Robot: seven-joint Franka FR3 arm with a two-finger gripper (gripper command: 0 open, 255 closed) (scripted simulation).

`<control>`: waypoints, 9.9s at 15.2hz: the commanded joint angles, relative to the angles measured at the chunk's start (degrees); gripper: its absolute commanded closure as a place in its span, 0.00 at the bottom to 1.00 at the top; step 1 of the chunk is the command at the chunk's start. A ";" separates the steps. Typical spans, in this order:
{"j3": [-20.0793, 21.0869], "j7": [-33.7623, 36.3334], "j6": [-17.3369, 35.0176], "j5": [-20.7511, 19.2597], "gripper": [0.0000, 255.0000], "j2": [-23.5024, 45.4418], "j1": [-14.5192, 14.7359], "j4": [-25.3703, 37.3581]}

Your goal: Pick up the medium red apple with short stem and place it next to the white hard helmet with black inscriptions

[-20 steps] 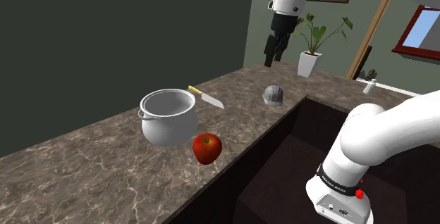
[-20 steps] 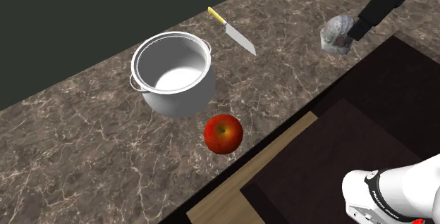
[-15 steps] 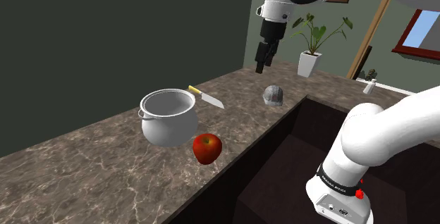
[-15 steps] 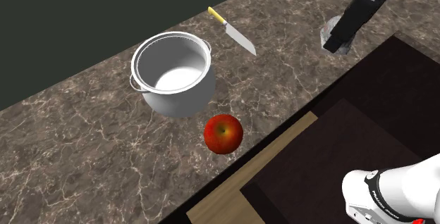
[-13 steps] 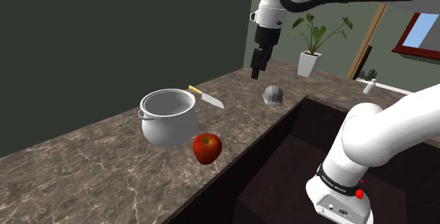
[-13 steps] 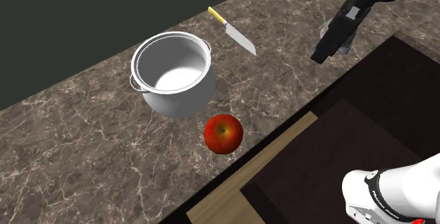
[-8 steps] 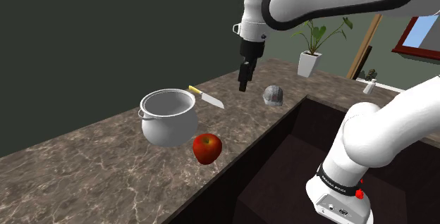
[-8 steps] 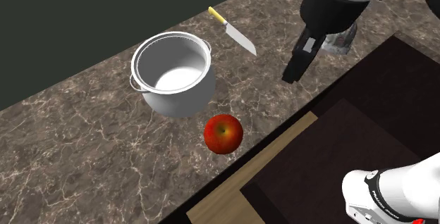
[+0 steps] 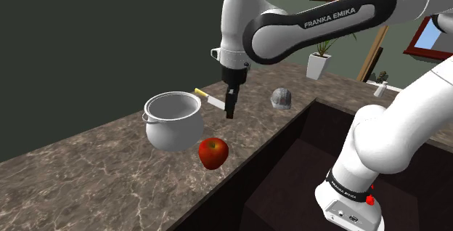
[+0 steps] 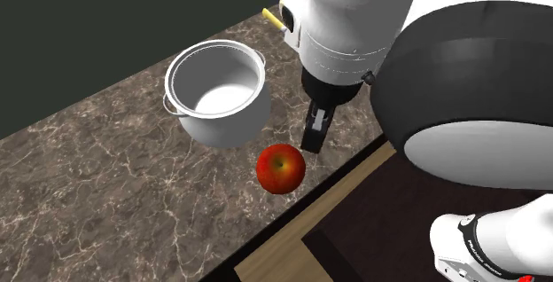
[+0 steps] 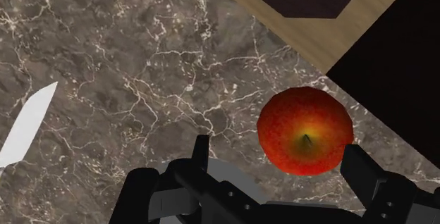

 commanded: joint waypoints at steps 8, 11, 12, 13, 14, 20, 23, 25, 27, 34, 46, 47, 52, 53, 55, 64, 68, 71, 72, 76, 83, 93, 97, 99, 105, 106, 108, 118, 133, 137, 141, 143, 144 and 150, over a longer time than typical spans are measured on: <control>5.82 0.49 9.25 -3.33 0.00 10.72 3.11 0.22; 5.94 0.84 11.67 -3.79 0.00 11.83 2.98 -1.15; 5.98 0.97 12.48 -3.97 0.00 12.23 2.93 -1.59; 6.02 1.10 13.29 -4.15 0.00 12.64 2.88 -2.01; 6.04 1.19 13.75 -4.26 0.00 12.89 2.85 -2.25; 6.04 1.19 13.75 -4.26 0.00 12.89 2.85 -2.25; 6.04 1.19 13.74 -4.26 1.00 12.88 2.85 -2.24; 6.04 1.19 13.74 -4.26 1.00 12.88 2.85 -2.24; 6.04 1.19 13.74 -4.26 1.00 12.88 2.85 -2.24; 5.83 0.62 11.34 -3.72 1.00 11.61 2.93 -1.02; 5.00 -1.02 1.79 -2.42 1.00 7.83 3.09 4.98; 4.94 -1.13 1.01 -2.36 1.00 7.61 3.09 5.56; 4.64 -1.58 -2.90 -2.14 1.00 6.71 3.07 8.61; 4.58 -1.66 -3.67 -2.11 1.00 6.57 3.06 9.25; 4.48 -1.80 -5.22 -2.07 1.00 6.33 3.04 10.58; 4.09 -2.31 -12.15 -2.06 1.00 5.91 2.88 17.12; 3.05 -3.85 -14.17 -2.30 1.00 5.68 2.30 18.97; 0.20 -8.08 -13.72 -3.00 1.00 5.13 0.73 18.12; -0.74 -9.47 -13.56 -3.27 1.00 5.07 0.20 17.96; -4.40 -14.91 -12.94 -4.42 1.00 5.45 -1.97 17.97; -10.49 -24.12 -11.94 -6.32 1.00 8.38 -5.76 20.45; -18.12 -36.87 -11.38 -7.34 1.00 17.16 -11.19 29.65; -20.74 -41.88 -11.80 -6.86 1.00 22.12 -13.44 35.39; -21.92 -44.36 -12.22 -6.40 1.00 24.92 -14.64 38.77; -24.84 -51.57 -14.74 -4.18 1.00 34.83 -18.78 51.52; -25.21 -52.71 -15.41 -3.70 1.00 36.75 -19.59 54.13; -25.85 -54.93 -17.04 -2.65 1.00 40.89 -21.33 59.95; -26.46 -58.14 -15.50 -1.00 1.00 47.64 -24.34 65.20; -26.33 -57.75 -3.52 -1.17 1.00 46.87 -23.73 52.43; -26.27 -57.70 -0.63 -1.10 1.00 47.27 -23.68 49.93; -26.19 -57.67 2.15 -1.00 1.00 47.87 -23.65 47.73; -26.15 -57.66 3.52 -0.93 1.00 48.24 -23.65 46.74; -26.13 -57.65 4.19 -0.89 1.00 48.44 -23.65 46.26; -26.08 -57.65 5.48 -0.81 1.00 48.87 -23.66 45.39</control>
